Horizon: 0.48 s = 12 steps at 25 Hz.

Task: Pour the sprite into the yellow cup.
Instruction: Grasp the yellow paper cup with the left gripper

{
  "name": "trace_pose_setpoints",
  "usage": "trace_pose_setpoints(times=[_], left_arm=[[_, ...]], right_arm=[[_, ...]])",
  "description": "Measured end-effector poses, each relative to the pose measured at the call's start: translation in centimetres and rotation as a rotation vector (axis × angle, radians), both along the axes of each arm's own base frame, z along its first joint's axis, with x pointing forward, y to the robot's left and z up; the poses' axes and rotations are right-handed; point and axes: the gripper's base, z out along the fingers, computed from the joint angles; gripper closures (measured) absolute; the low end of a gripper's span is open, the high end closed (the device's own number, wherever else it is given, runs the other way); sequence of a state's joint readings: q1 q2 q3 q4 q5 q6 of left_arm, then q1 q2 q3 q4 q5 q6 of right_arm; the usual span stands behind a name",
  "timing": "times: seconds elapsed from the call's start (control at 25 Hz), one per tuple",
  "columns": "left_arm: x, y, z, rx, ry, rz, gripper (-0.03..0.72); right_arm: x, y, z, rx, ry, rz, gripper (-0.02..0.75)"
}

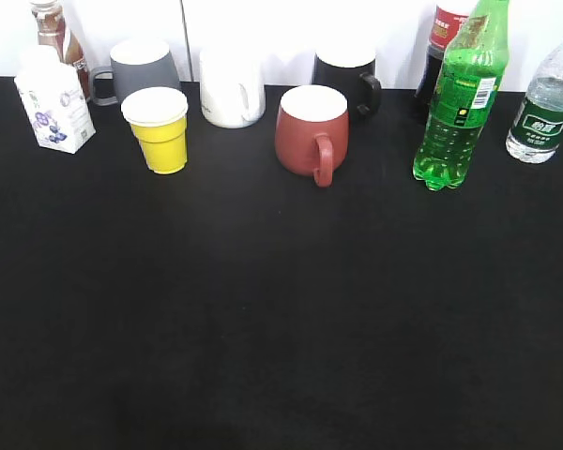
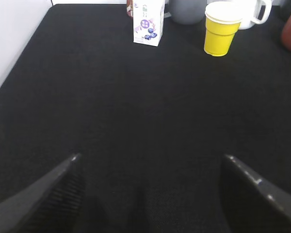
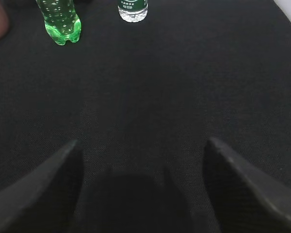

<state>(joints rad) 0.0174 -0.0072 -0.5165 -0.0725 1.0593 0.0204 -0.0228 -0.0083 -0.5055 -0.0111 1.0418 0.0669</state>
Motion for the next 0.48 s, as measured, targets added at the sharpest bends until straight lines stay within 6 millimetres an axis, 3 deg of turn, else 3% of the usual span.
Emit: trace_pose_setpoints(times=[0.24,0.36,0.48], left_arm=[[0.0,0.0,0.0,0.0,0.0,0.0,0.044],[0.0,0.0,0.0,-0.002,-0.001,-0.001,0.144],[0.2,-0.2,2.3,-0.032,-0.208,-0.006,0.178]], right_arm=[[0.0,0.0,0.0,0.0,0.0,0.0,0.152],[0.0,0.0,0.0,0.0,0.0,0.0,0.152],[0.0,0.0,0.0,0.0,0.0,0.0,0.152]])
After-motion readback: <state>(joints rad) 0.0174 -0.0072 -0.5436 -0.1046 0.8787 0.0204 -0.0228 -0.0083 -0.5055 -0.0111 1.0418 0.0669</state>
